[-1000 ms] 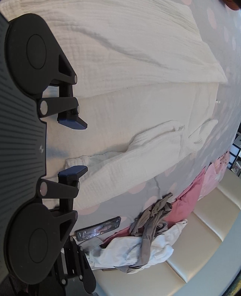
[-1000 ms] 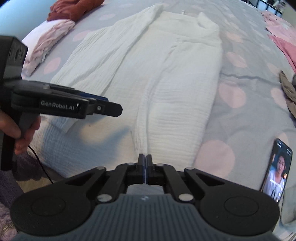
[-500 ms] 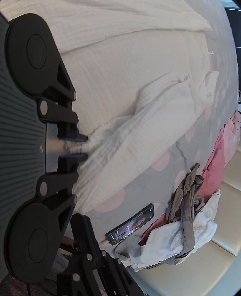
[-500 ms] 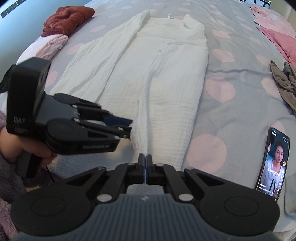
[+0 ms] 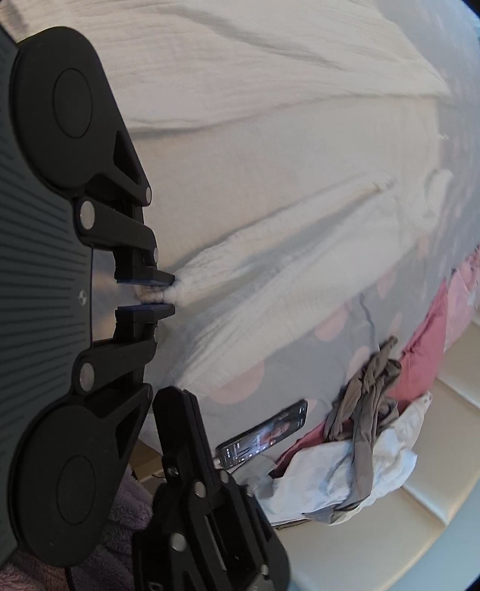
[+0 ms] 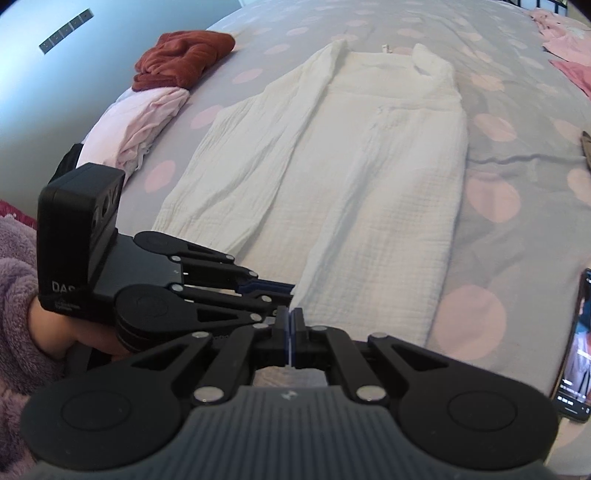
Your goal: Fold clothes
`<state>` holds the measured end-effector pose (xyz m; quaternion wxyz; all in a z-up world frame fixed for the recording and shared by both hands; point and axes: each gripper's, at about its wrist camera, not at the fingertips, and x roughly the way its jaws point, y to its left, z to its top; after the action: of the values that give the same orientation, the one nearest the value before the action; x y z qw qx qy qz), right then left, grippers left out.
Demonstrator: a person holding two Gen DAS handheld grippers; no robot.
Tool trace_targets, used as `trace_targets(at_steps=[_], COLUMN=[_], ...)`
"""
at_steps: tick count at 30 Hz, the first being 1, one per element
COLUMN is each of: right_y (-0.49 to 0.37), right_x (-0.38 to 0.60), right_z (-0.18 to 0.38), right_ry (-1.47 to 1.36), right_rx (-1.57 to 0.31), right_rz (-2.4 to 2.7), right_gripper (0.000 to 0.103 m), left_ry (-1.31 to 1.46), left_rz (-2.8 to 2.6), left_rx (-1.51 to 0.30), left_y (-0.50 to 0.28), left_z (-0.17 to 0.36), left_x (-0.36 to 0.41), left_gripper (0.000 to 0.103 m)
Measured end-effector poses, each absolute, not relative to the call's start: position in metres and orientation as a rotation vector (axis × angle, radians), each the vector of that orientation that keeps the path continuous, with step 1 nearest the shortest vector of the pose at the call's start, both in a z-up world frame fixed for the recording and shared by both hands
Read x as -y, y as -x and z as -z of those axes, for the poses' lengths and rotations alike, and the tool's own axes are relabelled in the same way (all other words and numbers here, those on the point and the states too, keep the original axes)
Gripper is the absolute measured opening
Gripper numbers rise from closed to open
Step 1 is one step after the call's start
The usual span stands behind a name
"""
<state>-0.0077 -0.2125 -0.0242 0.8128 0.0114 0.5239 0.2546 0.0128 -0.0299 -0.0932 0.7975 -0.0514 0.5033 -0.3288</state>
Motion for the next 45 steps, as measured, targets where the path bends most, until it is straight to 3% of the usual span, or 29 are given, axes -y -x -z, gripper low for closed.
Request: trace_targets(at_steps=[8, 16, 18, 20, 21, 35, 36, 38, 39, 45], right_y=[0.009, 0.003, 0.002, 0.0, 0.0, -0.009, -0.01, -0.013, -0.016, -0.035], right_x=[0.194, 0.191, 0.188, 0.185, 0.182, 0.1, 0.097, 0.09, 0.086, 0.07], right_z=[0.053, 0.097, 0.092, 0.076, 0.069, 0.048, 0.048, 0.046, 0.046, 0.042], right_ry=[-0.006, 0.129, 0.135, 0.106, 0.09, 0.201, 0.204, 0.202, 0.199, 0.132], right_rx=[-1.203, -1.327, -1.316, -1.26, -1.231, -1.149, -1.145, -1.134, -1.128, -1.131], right_rz=[-0.614, -0.55, -0.554, -0.57, -0.578, -0.754, -0.758, -0.759, -0.757, -0.739], right_gripper=[0.007, 0.008, 0.01, 0.022, 0.033, 0.032, 0.032, 0.032, 0.032, 0.032], left_ry=[0.146, 0.158, 0.205, 0.255, 0.273, 0.394, 0.389, 0.377, 0.37, 0.318], left_rz=[0.569, 0.385, 0.356, 0.318, 0.288, 0.076, 0.079, 0.105, 0.122, 0.172], left_rx=[-1.052, -0.979, -0.957, -0.926, -0.916, -1.053, -1.057, -1.061, -1.062, -1.027], left_y=[-0.002, 0.022, 0.03, 0.037, 0.039, 0.032, 0.031, 0.03, 0.03, 0.038], left_z=[0.083, 0.064, 0.057, 0.052, 0.05, 0.099, 0.101, 0.101, 0.101, 0.09], left_x=[-0.013, -0.062, -0.079, -0.096, -0.105, -0.16, -0.16, -0.157, -0.156, -0.144], left_gripper=[0.021, 0.041, 0.041, 0.042, 0.042, 0.042, 0.041, 0.027, 0.007, 0.006])
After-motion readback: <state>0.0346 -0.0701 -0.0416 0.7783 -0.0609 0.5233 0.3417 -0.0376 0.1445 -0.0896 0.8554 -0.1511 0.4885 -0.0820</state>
